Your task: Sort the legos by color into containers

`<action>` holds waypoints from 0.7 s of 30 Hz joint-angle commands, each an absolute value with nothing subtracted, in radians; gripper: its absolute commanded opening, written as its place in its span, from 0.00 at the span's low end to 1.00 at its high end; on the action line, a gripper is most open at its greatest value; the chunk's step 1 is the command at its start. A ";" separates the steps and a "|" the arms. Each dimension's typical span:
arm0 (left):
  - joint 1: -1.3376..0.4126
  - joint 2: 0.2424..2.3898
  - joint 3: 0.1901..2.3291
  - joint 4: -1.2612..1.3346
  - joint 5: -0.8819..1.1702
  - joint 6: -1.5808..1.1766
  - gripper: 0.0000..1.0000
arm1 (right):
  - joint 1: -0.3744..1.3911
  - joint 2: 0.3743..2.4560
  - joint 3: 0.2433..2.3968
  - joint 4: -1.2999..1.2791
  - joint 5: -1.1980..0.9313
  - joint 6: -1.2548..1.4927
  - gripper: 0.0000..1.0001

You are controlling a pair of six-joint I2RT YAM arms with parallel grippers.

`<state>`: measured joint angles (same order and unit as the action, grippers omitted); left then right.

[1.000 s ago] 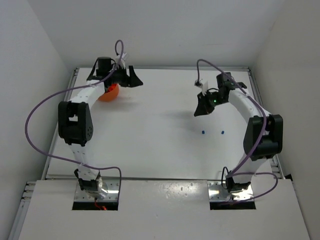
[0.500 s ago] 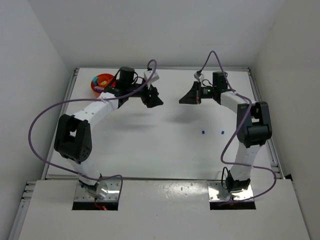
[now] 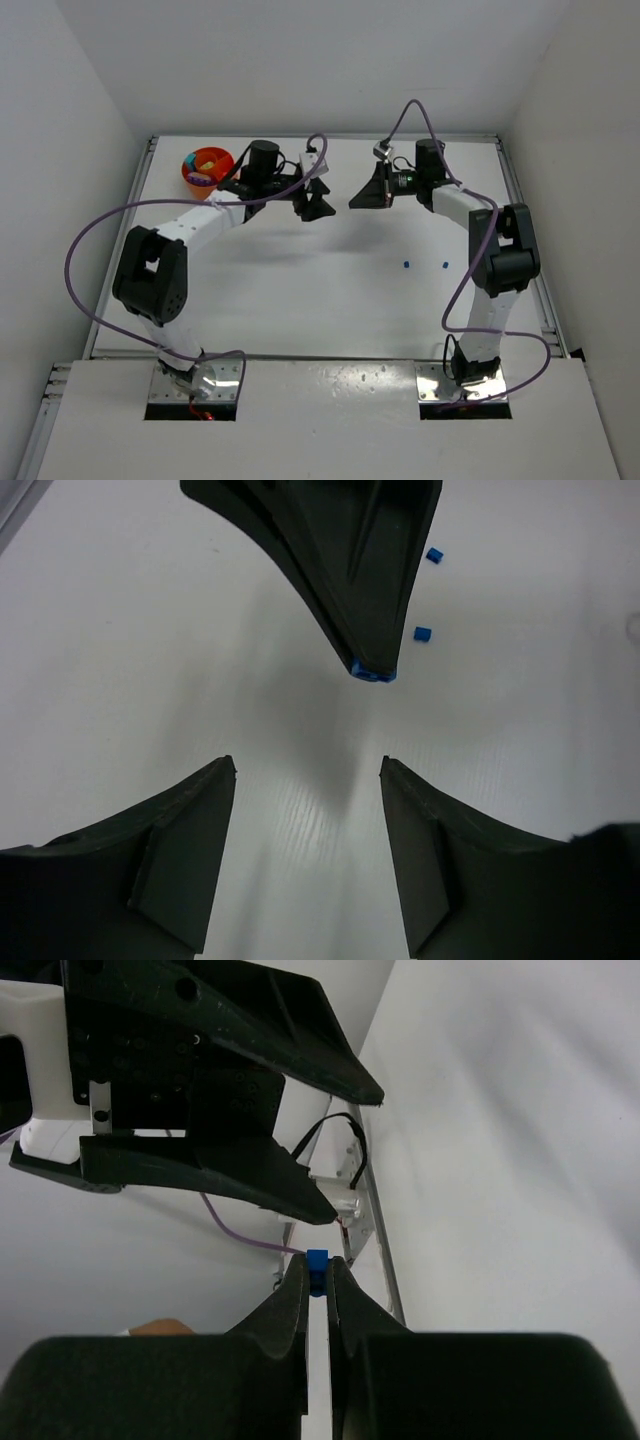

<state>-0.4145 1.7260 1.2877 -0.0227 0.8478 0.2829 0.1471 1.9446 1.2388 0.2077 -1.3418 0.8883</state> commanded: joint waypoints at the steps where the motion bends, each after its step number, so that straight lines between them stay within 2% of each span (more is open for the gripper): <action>1: -0.443 1.740 1.339 0.026 0.920 0.324 0.64 | 0.161 1.887 1.236 0.261 -1.381 0.894 0.00; 5: -0.462 1.740 1.350 0.000 0.940 0.359 0.57 | 0.161 1.887 1.247 0.270 -1.381 0.894 0.00; 17: -0.514 1.730 1.359 -0.009 0.950 0.377 0.53 | 0.179 1.914 1.276 0.270 -1.401 0.894 0.00; 21: -0.514 1.730 1.368 0.002 0.940 0.377 0.47 | 0.189 1.914 1.276 0.270 -1.401 0.894 0.00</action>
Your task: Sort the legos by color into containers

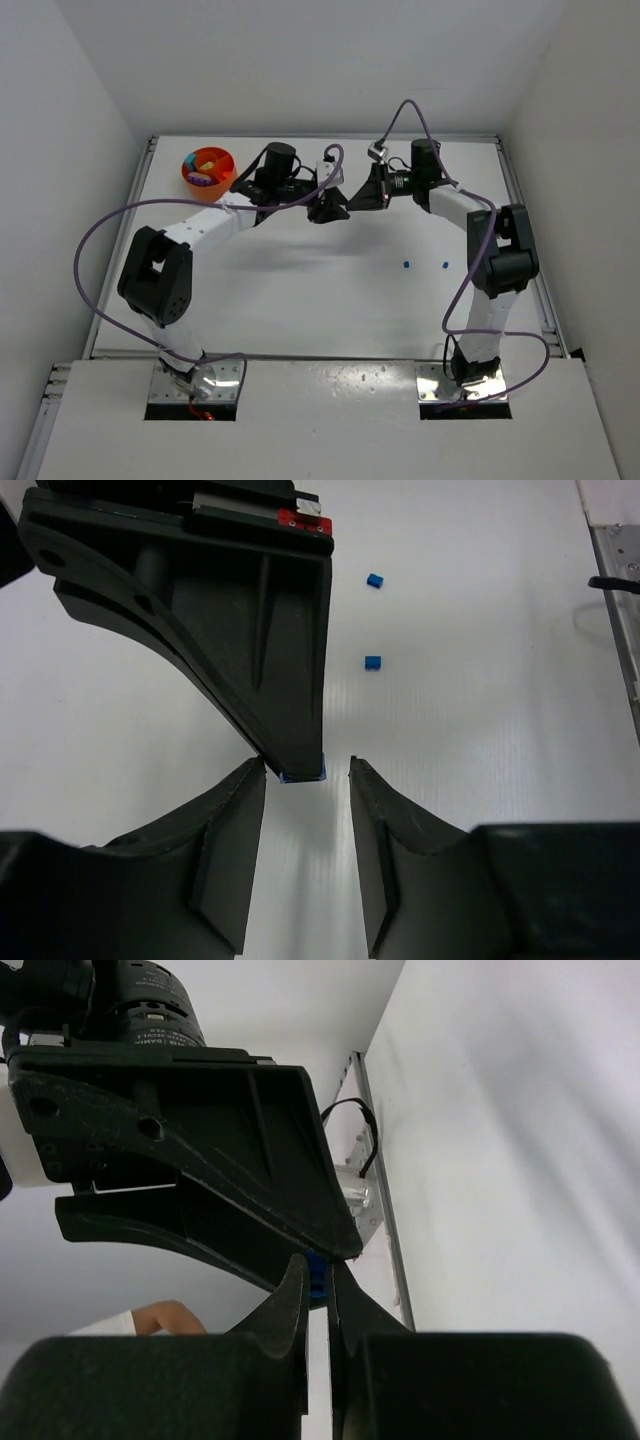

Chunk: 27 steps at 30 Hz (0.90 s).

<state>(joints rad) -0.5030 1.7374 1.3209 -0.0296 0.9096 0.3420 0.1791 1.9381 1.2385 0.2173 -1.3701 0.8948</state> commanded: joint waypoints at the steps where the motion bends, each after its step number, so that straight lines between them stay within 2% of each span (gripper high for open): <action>1: -0.514 1.730 1.368 0.002 0.931 0.377 0.44 | 0.189 1.914 1.276 0.279 -1.410 0.894 0.00; 9: -0.514 1.740 1.378 0.020 0.922 0.354 0.20 | 0.189 1.924 1.285 0.279 -1.419 0.894 0.00; 14: -0.523 1.740 1.378 0.029 0.922 0.336 0.13 | 0.198 1.924 1.285 0.279 -1.430 0.894 0.02; 17: -0.523 1.740 1.368 0.040 0.922 0.336 0.04 | 0.209 1.933 1.295 0.279 -1.440 0.894 0.13; 19: -0.523 1.740 1.368 0.049 0.913 0.336 0.00 | 0.209 1.933 1.295 0.279 -1.450 0.894 0.25; 20: -0.523 1.740 1.368 0.049 0.913 0.327 0.00 | 0.209 1.933 1.295 0.279 -1.450 0.894 0.35; 25: -0.523 1.730 1.348 0.049 0.913 0.327 0.00 | 0.209 1.933 1.295 0.279 -1.450 0.904 0.44; 27: -0.512 1.709 1.338 0.023 0.902 0.336 0.00 | 0.196 1.933 1.295 0.279 -1.440 0.904 0.51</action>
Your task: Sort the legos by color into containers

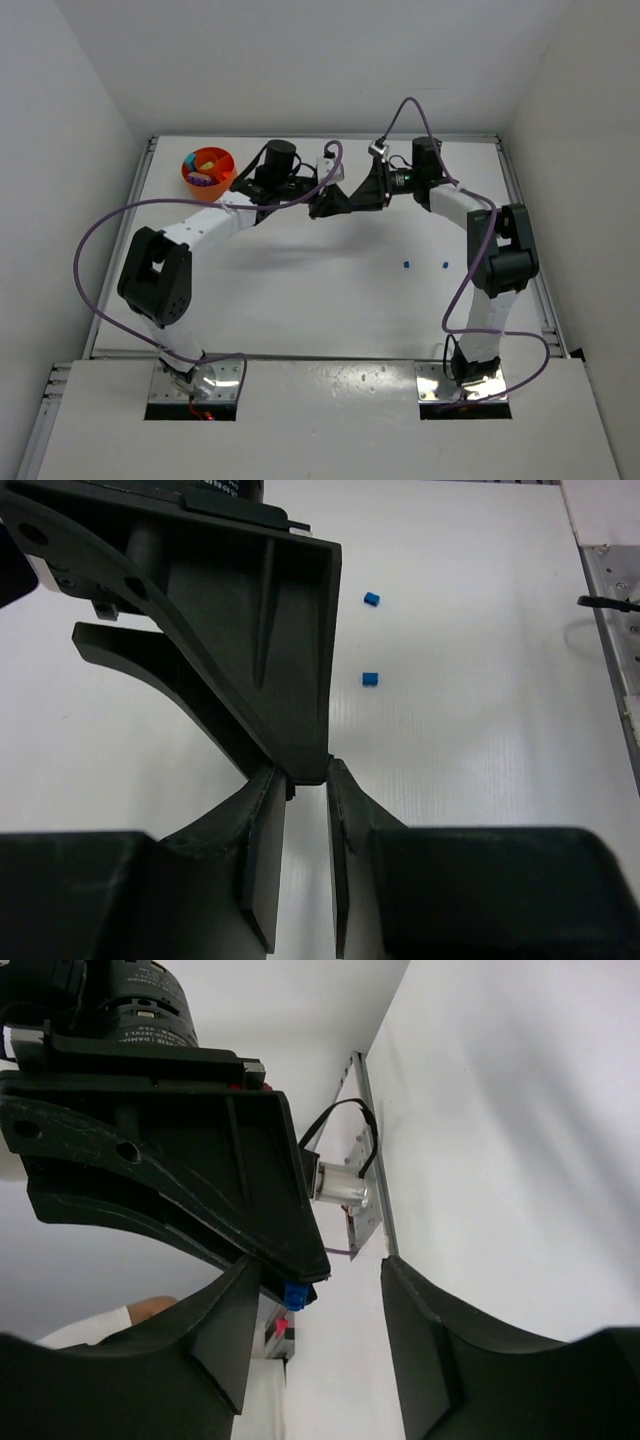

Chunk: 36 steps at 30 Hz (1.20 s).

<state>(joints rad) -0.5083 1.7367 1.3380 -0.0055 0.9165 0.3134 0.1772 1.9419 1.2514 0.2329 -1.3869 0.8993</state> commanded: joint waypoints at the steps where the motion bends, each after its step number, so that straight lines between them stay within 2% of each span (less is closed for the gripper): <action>1: -0.512 1.709 1.329 0.009 0.902 0.347 0.00 | 0.184 1.922 1.295 0.290 -1.440 0.904 0.54; 2: -0.499 1.697 1.328 -0.006 0.902 0.347 0.00 | 0.169 1.913 1.295 0.290 -1.440 0.904 0.59; 5: -0.442 1.671 1.304 -0.046 0.893 0.357 0.00 | 0.128 1.888 1.295 0.290 -1.431 0.904 0.63; 10: -0.280 1.696 1.420 -0.187 0.764 0.305 0.00 | 0.058 1.876 1.295 0.284 -1.396 0.843 0.64; 12: -0.227 1.756 1.498 -0.236 0.674 0.279 0.00 | 0.026 1.876 1.310 0.212 -1.349 0.770 0.64; 13: -0.171 1.781 1.543 -0.265 0.654 0.269 0.00 | 0.026 1.876 1.346 0.075 -1.324 0.717 0.64; 16: -0.089 1.897 1.747 -0.369 0.583 0.220 0.00 | 0.014 1.876 1.480 -0.275 -1.076 0.333 0.63; 17: -0.049 1.932 1.861 -0.417 0.524 0.163 0.00 | 0.037 1.867 1.503 -0.448 -0.837 0.138 0.61; 19: -0.014 2.039 1.980 -0.477 0.486 0.131 0.00 | 0.060 1.853 1.516 -0.485 -0.604 0.065 0.60; 21: 0.026 2.095 2.106 -0.534 0.471 0.106 0.00 | 0.031 1.853 1.506 -0.485 -0.589 0.064 0.62; 25: 0.049 2.143 2.143 -0.534 0.364 0.110 0.00 | 0.031 1.807 1.479 -0.514 -0.558 0.006 0.72; 30: 0.060 2.206 2.152 -0.545 0.247 0.120 0.00 | 0.031 1.753 1.416 -0.528 -0.513 -0.028 0.75; 36: 0.080 2.261 2.174 -0.545 0.200 0.088 0.00 | 0.031 1.743 1.378 -0.528 -0.449 -0.040 0.75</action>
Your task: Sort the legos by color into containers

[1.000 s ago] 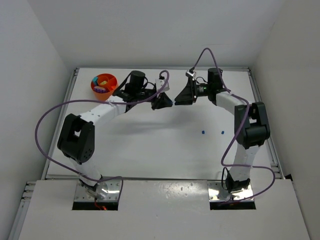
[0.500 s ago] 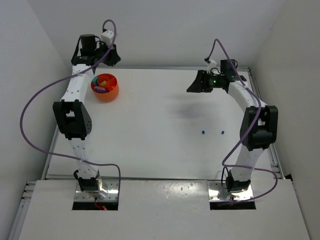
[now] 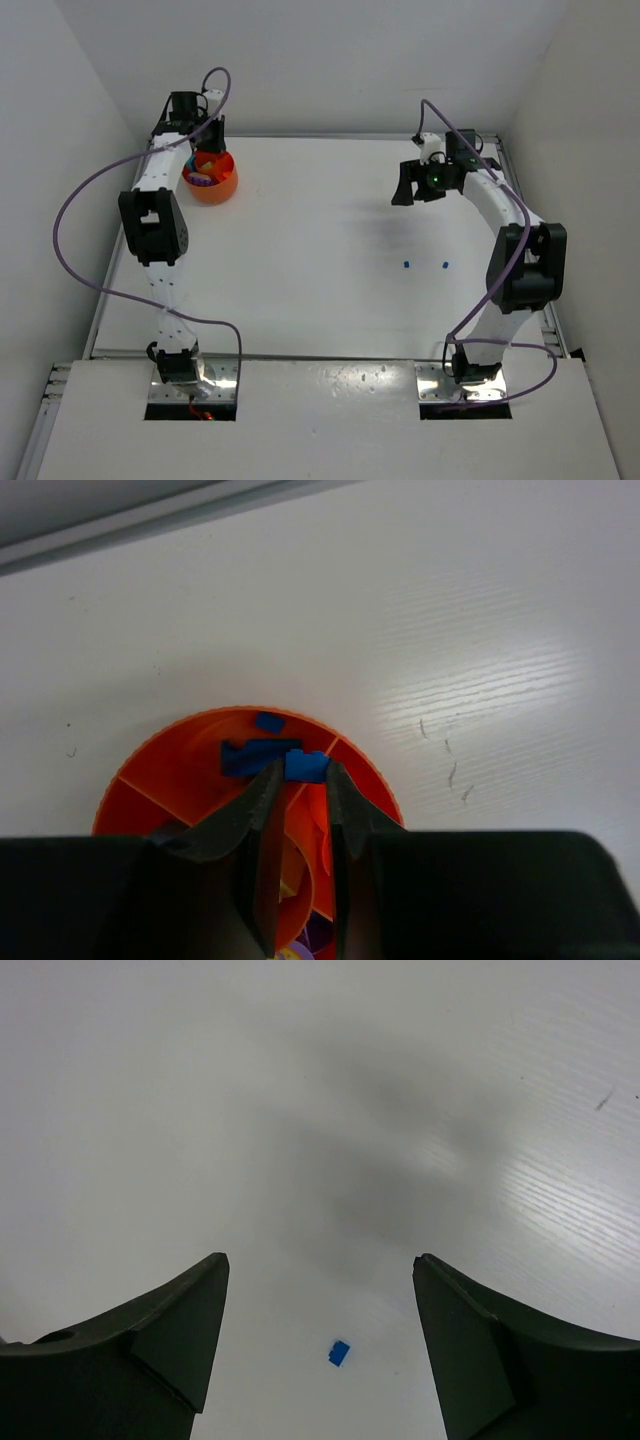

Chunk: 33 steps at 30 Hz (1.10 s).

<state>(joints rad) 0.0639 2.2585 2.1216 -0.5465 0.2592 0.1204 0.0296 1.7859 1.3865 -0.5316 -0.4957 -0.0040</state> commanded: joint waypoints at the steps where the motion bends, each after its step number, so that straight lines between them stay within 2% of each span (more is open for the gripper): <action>1: 0.080 2.261 2.183 -0.535 0.190 0.087 0.00 | 0.040 1.743 1.378 -0.519 -0.449 -0.040 0.75; 17: 0.098 2.319 2.204 -0.526 0.123 0.077 0.02 | 0.049 1.801 1.428 -0.518 -0.431 -0.058 0.74; 20: 0.098 2.319 2.204 -0.526 0.132 0.077 0.09 | 0.049 1.810 1.437 -0.529 -0.431 -0.080 0.74; 24: 0.098 2.310 2.195 -0.526 0.132 0.077 0.35 | 0.049 1.810 1.437 -0.540 -0.422 -0.089 0.75; 28: 0.107 2.310 2.195 -0.526 0.141 0.077 0.45 | 0.049 1.810 1.427 -0.540 -0.422 -0.089 0.75; 33: 0.107 2.301 2.195 -0.526 0.141 0.077 0.50 | 0.049 1.801 1.417 -0.531 -0.413 -0.098 0.75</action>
